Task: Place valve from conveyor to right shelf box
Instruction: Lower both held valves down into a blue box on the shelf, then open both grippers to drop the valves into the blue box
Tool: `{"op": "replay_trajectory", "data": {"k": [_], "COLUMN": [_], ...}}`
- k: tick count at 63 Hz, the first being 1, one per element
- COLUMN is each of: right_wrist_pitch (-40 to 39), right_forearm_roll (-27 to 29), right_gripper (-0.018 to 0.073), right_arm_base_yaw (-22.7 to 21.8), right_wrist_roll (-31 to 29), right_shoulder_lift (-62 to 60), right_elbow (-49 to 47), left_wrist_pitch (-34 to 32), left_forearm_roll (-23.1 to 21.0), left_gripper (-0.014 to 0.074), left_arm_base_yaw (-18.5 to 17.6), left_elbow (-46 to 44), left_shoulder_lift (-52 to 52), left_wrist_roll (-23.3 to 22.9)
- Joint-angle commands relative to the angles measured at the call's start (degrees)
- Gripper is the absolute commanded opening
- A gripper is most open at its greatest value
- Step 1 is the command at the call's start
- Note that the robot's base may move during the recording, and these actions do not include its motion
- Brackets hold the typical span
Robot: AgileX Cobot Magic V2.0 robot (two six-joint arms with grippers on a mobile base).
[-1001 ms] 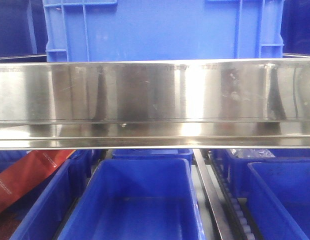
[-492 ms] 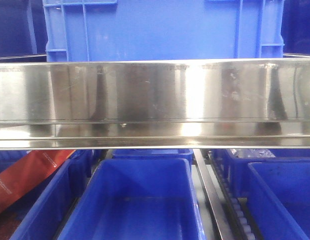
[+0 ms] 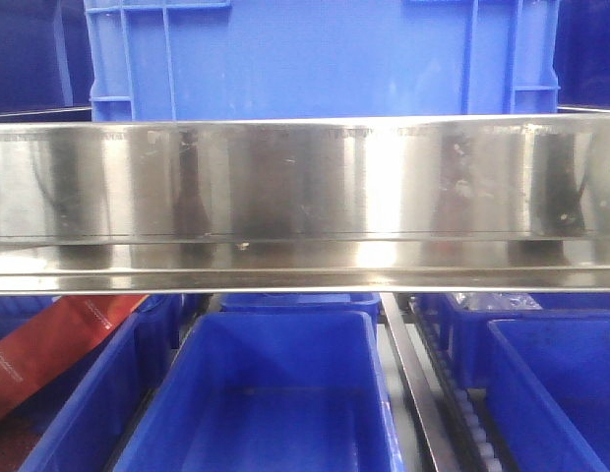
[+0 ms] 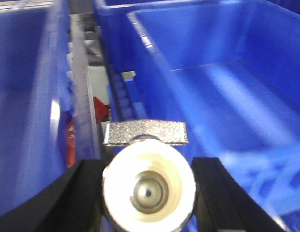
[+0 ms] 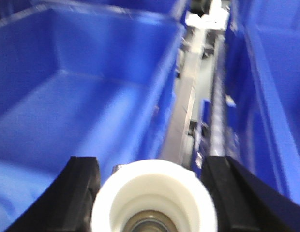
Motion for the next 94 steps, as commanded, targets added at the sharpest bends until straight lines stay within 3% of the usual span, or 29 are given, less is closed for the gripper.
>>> {"op": "replay_trajectory", "data": {"k": [1, 9, 20, 33, 69, 94], "right_wrist_pitch": [-4.1, -4.1, -4.1, -5.5, -3.7, -0.2], "right_forearm_roll": [0.0, 0.0, 0.0, 0.1, 0.1, 0.1], "right_gripper": [-0.0162, -0.0162, -0.0162, -0.0162, -0.0162, -0.0162], "right_arm_base_yaw": [2.0, 5.2, 8.4, 11.6, 11.2, 9.6], "right_wrist_roll": [0.0, 1.3, 3.9, 3.9, 3.9, 3.9], "right_shoulder_lift": [3.0, 9.5, 17.5, 26.6, 36.5, 36.5], "right_elbow": [-5.3, -11.7, -19.4, -26.0, -26.6, -26.6], "left_wrist_pitch": [-3.0, -3.0, -4.2, -8.4, -10.5, -10.7], "left_forearm_roll": [7.2, 14.3, 14.8, 13.9, 10.7, 8.9], "left_gripper": [-0.0111, -0.0111, -0.0111, -0.0111, -0.0106, 0.0250], "left_arm_base_yaw": [-4.7, -11.4, -15.3, -15.7, -15.7, -15.8], "left_elbow": [-4.9, -11.2, -18.1, -21.8, -22.0, -22.0], "left_shoulder_lift": [4.3, 11.6, 19.7, 26.9, 34.8, 35.0], "left_wrist_roll": [-7.2, -14.9, -19.8, -19.8, -19.8, -19.6]}}
